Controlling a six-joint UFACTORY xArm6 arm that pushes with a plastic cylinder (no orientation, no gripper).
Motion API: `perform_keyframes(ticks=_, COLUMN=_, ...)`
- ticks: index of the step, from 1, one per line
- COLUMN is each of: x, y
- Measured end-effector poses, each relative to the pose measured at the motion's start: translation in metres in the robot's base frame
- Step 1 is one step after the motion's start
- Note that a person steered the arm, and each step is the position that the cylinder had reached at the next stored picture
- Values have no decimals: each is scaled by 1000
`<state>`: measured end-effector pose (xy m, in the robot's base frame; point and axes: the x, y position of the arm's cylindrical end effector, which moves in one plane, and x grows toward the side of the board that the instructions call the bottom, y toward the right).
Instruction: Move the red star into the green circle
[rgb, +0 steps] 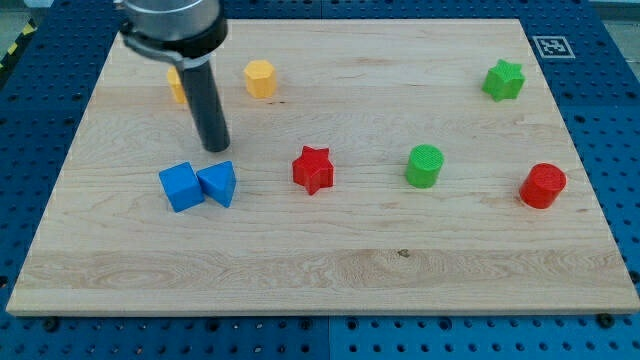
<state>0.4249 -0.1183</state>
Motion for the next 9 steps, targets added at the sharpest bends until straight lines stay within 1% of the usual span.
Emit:
perform_keyframes(ticks=1, x=3, y=35)
perform_keyframes(ticks=2, x=7, y=82)
perform_keyframes(ticks=3, x=45, y=133)
perform_keyframes(ticks=4, x=49, y=129)
perform_keyframes(ticks=5, x=47, y=89)
perform_keyframes(ticks=6, x=68, y=57)
perform_keyframes(ticks=7, x=94, y=72)
perform_keyframes(ticks=9, x=86, y=190)
